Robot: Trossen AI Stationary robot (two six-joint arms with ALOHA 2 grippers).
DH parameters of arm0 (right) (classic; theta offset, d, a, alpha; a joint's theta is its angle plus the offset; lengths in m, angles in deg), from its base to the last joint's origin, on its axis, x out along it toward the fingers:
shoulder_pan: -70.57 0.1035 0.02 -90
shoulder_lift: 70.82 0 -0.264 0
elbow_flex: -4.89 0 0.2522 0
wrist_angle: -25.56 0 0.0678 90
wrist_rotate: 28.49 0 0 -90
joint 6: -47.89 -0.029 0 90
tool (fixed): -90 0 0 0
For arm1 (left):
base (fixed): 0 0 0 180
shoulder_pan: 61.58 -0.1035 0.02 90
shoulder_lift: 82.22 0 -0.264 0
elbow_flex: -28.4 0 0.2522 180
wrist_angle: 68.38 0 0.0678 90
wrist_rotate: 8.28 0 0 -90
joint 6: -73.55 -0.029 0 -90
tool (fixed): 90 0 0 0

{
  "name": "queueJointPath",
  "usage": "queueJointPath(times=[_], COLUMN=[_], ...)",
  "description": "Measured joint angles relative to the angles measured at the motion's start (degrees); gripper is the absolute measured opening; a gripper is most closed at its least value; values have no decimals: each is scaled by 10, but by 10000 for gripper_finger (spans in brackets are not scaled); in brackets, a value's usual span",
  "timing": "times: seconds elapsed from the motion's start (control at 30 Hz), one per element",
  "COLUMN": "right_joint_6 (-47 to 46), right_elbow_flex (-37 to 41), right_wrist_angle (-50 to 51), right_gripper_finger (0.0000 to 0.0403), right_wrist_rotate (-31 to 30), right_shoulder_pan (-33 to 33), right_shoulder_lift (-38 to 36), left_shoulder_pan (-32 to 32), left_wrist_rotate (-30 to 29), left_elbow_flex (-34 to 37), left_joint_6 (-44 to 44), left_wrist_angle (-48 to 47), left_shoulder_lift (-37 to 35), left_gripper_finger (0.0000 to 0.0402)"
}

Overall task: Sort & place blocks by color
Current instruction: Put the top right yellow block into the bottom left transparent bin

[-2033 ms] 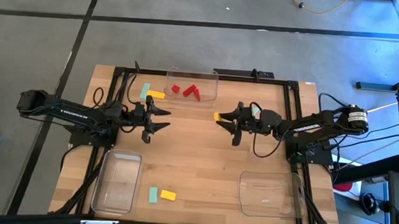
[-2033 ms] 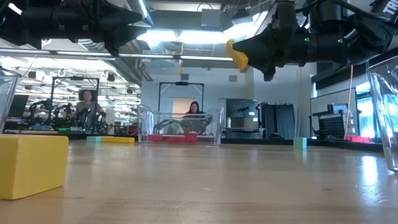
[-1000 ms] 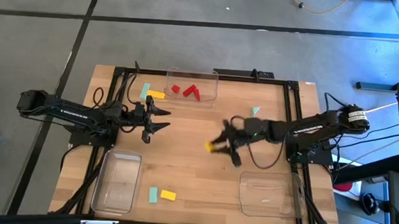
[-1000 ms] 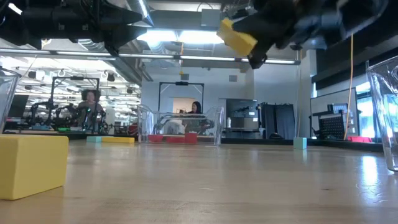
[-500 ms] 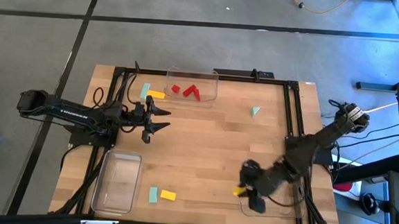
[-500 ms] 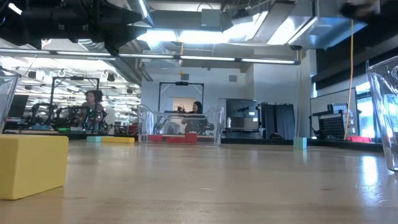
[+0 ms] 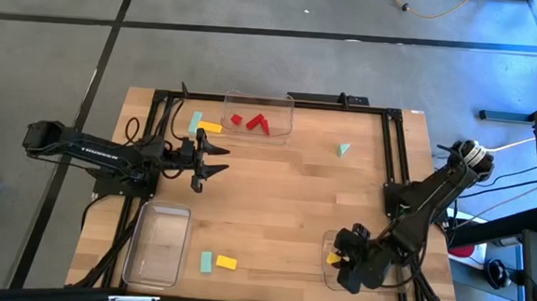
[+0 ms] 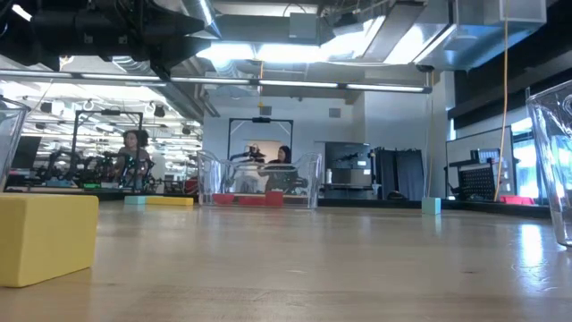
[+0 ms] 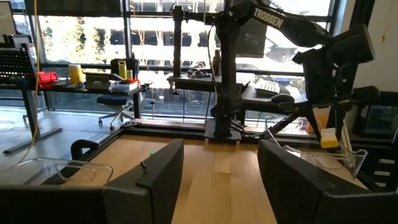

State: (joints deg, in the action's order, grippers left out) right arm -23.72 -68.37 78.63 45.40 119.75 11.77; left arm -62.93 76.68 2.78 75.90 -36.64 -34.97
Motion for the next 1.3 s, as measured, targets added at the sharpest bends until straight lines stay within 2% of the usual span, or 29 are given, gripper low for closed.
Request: queueJointPath(times=[0.13, 0.27, 0.73, 0.97, 1.3], right_joint_6=[6, 57, 59, 59, 1], right_elbow_flex=[0, 0, 0, 0, 0], right_wrist_angle=[0, 0, -8, -27, 1], right_gripper_finger=[156, 157, 157, 158, 158], right_wrist_rotate=[1, 1, 2, -4, 12], right_shoulder_pan=[-3, -2, -2, -2, -2], right_shoulder_lift=[6, 6, 8, 8, 8], left_shoulder_pan=[0, 0, 0, 0, 0], left_wrist_rotate=[0, 0, 0, 0, 0], left_elbow_flex=[0, 0, 0, 0, 0], left_joint_6=[0, 0, 0, 0, 0], left_wrist_angle=[0, 0, 0, 0, 0], left_shoulder_lift=[0, 0, 0, 0, 0], left_gripper_finger=[198, 198, 198, 198, 198])
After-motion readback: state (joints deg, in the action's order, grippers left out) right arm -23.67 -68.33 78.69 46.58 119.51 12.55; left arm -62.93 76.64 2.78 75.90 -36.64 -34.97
